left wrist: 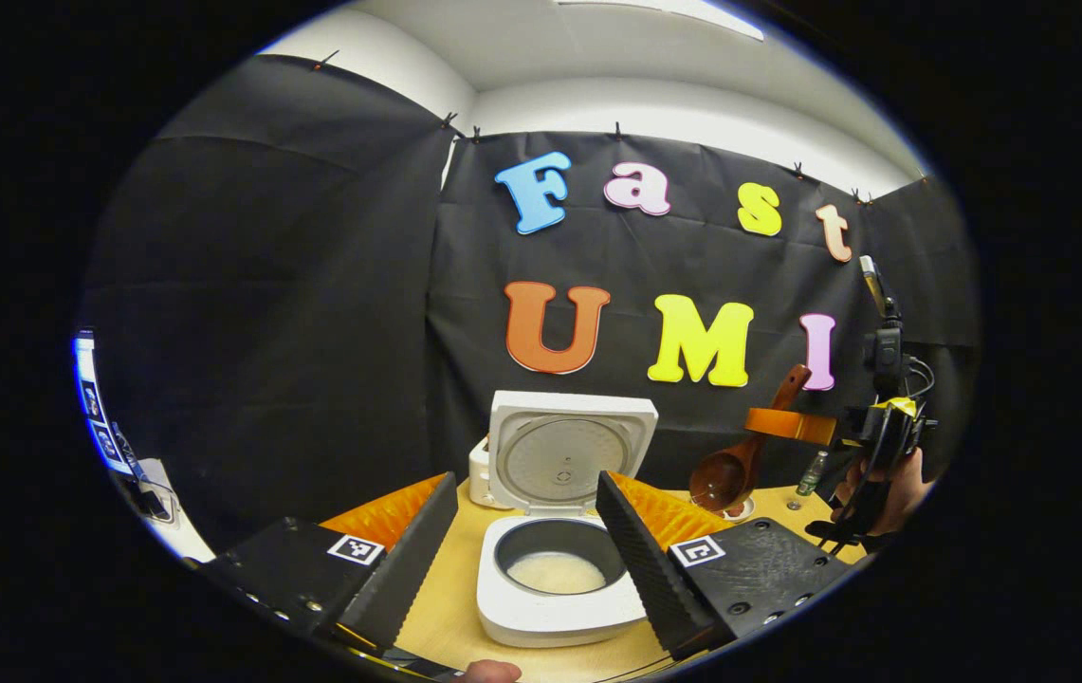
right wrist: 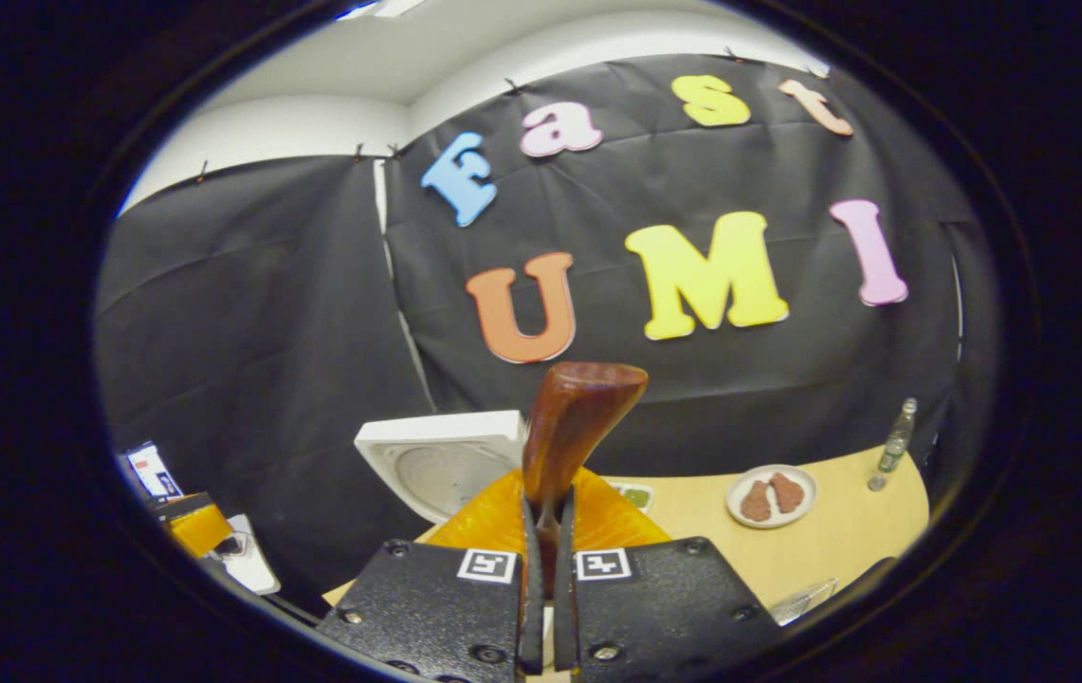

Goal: Close the left gripper, press the button to open the rice cooker; take a wooden spoon from the chopstick holder with the right hand, scoop a spoonful of rice and pour it into the rice cooker, then put the wooden spoon back into the chopstick holder.

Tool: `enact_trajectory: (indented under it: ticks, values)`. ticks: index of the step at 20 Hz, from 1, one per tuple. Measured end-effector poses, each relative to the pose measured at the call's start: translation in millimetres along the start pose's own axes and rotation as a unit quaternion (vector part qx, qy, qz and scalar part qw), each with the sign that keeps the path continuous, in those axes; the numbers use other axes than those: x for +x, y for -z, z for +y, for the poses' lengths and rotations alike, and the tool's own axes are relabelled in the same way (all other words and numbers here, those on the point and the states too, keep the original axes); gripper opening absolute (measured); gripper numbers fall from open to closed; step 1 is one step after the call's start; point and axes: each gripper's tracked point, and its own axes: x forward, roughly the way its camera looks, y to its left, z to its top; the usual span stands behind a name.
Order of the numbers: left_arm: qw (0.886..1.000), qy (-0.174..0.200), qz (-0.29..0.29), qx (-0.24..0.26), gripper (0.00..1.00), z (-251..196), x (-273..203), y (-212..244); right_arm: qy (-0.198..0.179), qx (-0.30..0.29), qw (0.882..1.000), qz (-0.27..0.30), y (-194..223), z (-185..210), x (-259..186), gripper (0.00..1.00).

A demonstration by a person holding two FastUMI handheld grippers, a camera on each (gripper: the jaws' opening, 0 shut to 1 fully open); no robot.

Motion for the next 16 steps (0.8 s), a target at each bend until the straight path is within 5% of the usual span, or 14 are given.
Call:
enact_trajectory:
  ticks: [9, 16]
  values:
    - [0.999, 0.038, -0.002, -0.001, 0.94, -54.4, 28.5, 0.9, 0.159, 0.057, 0.986, 0.001, 25.8, -180.4, -93.7, 0.1]
    - [0.999, 0.043, 0.008, -0.007, 0.94, -83.5, 37.9, 1.0, 0.212, 0.065, 0.974, 0.042, 81.1, -257.9, -105.5, 0.1]
